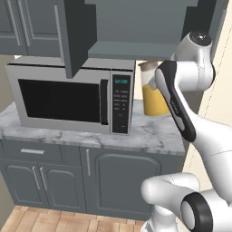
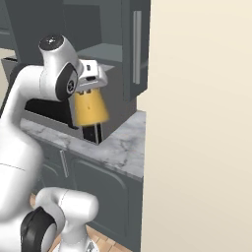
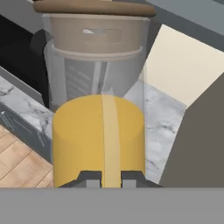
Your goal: There is a tray on the dining counter. Grab the cup, mug, and pitcher and place them on the tray. The pitcher may be placed next to the tray if it cannot fit the tray.
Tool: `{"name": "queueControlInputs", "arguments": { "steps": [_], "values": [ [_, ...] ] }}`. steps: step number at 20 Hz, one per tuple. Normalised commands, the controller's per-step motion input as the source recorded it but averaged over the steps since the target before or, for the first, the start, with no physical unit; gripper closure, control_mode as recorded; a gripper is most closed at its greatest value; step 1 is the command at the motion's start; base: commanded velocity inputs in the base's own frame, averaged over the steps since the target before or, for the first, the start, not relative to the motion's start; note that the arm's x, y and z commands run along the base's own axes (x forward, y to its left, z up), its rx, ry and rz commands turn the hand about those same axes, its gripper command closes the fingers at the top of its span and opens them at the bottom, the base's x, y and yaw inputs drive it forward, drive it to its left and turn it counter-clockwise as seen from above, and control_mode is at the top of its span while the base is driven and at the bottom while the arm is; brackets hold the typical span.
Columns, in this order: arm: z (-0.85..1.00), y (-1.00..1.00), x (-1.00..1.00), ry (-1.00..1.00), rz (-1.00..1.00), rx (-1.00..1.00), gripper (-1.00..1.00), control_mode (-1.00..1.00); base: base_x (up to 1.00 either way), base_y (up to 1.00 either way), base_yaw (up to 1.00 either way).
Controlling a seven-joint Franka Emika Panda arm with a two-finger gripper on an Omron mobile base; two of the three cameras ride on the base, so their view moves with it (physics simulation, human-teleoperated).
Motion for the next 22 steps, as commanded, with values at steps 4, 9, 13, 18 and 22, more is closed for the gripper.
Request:
{"name": "queueControlInputs", "arguments": {
  "steps": [4,9,13,18,22],
  "values": [
    [0.5,0.24,-0.4,0.0,0.04,0.0,1.0,-1.0,0.0,0.0,0.0],
    [0.39,0.13,-0.44,0.0,0.02,0.0,1.0,-1.0,0.0,0.0,0.0],
    [0.33,0.02,-0.38,0.0,0.0,0.0,1.0,-1.0,0.0,0.0,0.0],
    [0.06,0.0,-0.11,0.0,0.0,0.0,1.0,1.0,-0.24,-0.02,0.0],
    [0.0,0.0,0.0,0.0,0.0,0.0,1.0,1.0,-0.6,-0.22,0.0]
  ]
}}
